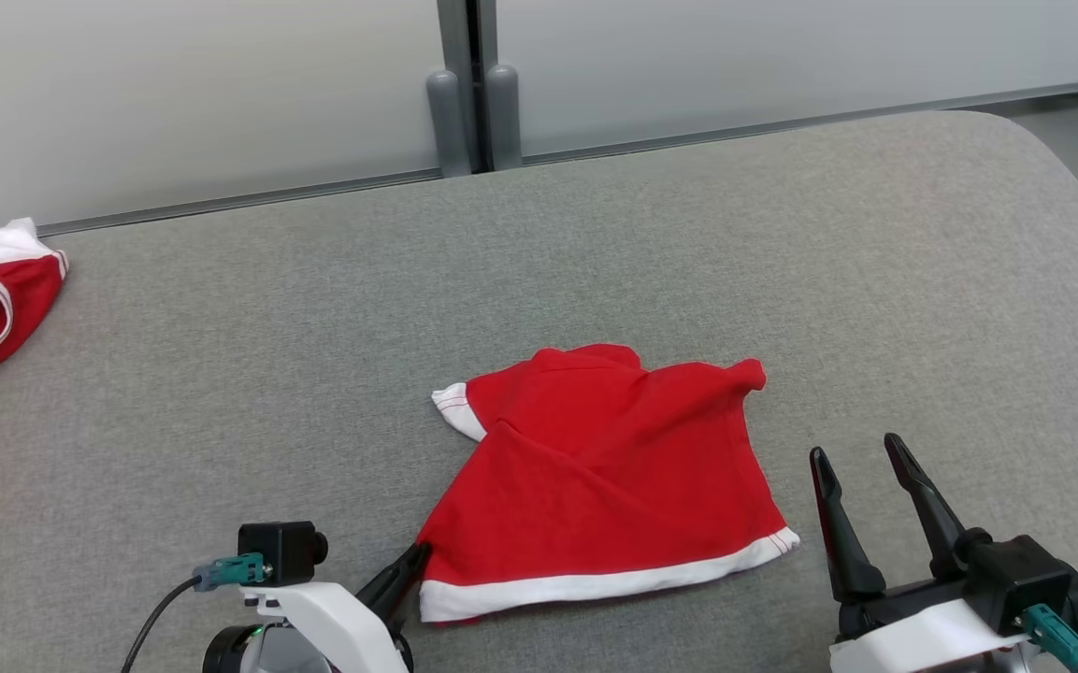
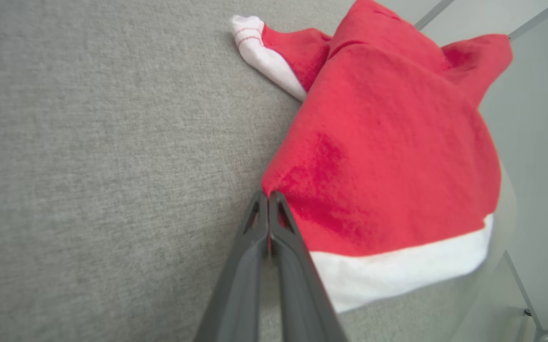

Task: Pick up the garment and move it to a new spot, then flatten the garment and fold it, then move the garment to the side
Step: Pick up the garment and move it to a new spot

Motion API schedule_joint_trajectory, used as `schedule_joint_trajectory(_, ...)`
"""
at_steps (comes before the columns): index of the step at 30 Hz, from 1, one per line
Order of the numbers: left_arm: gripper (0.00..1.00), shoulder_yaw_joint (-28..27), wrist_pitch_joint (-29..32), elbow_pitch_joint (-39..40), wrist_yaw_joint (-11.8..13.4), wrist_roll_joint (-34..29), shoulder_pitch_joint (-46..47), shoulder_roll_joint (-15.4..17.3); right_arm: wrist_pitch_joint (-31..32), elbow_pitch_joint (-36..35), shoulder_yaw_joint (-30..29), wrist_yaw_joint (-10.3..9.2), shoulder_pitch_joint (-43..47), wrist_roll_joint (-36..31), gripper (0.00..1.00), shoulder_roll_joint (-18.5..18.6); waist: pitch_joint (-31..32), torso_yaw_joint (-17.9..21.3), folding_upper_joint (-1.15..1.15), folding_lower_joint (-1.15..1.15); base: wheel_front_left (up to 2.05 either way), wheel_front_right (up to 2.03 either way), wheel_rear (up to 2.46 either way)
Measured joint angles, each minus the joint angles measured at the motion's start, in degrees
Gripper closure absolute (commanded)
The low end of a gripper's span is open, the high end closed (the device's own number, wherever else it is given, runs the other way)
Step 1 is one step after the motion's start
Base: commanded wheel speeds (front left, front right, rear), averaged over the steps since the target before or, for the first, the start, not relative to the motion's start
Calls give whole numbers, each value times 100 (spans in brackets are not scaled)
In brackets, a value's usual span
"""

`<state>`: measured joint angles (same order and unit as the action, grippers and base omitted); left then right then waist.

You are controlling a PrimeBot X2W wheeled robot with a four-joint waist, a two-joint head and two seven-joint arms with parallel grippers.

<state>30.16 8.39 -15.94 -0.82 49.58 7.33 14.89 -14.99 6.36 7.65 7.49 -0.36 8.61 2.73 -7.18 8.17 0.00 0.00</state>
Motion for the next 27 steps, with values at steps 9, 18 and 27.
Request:
schedule_joint_trajectory(9, 0, -155, -818, 341, 136, -253, -241, -3, 0, -37, -75, 0, 58, -130, 0, -1, 189, -197, 0, 0, 0, 0, 0)
schedule_joint_trajectory(18, 0, -798, -2271, 805, 871, -1132, -1137, 252, 0, -302, -567, 0, 454, -420, 0, 9, 574, -322, 0, 0, 0, 0, 0)
schedule_joint_trajectory(27, 0, -2219, -2352, 1294, 783, -2423, -2064, -385, 0, -437, -1146, 0, 935, -576, 0, 46, 884, -493, 0, 0, 0, 0, 0)
